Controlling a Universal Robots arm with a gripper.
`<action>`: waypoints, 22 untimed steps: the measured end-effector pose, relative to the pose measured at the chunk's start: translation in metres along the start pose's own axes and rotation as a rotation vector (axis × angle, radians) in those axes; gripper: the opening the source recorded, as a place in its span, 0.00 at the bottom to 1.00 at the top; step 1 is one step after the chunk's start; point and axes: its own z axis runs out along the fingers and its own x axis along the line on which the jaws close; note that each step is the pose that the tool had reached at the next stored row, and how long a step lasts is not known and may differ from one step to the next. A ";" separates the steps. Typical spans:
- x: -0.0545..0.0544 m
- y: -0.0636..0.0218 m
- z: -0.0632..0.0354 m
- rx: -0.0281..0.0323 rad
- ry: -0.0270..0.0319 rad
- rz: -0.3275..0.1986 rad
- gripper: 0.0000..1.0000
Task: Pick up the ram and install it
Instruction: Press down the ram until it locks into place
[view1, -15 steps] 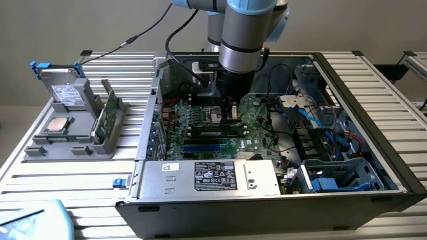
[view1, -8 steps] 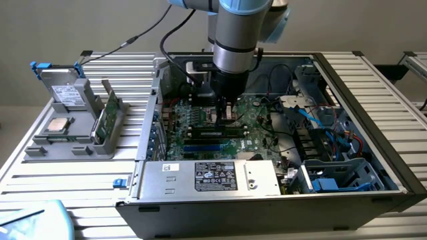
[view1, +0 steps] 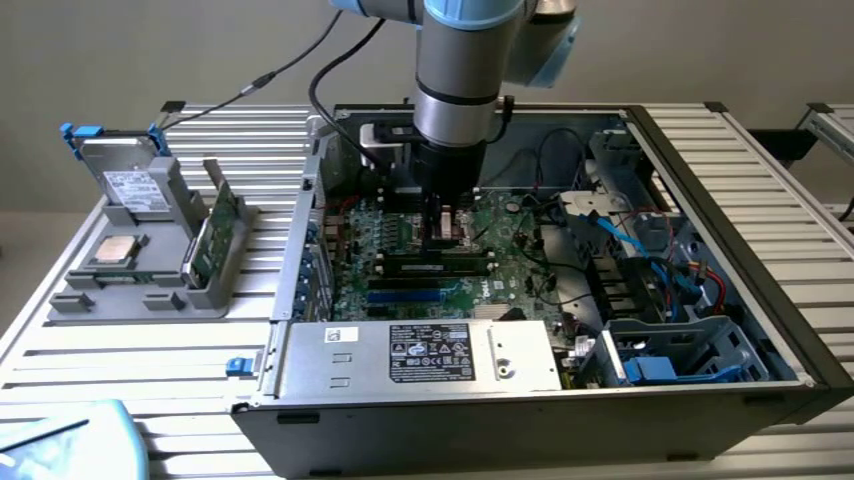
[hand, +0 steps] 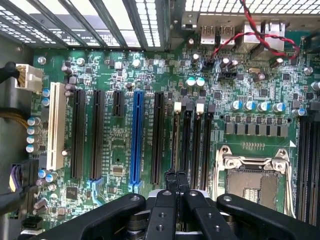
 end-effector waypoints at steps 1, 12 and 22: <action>0.000 0.0012 0.0001 0.0000 -0.0001 0.000 0.11; 0.000 0.0029 0.0051 -0.0003 0.0038 0.001 0.11; 0.000 0.0039 -0.0094 -0.0012 0.0067 0.001 0.11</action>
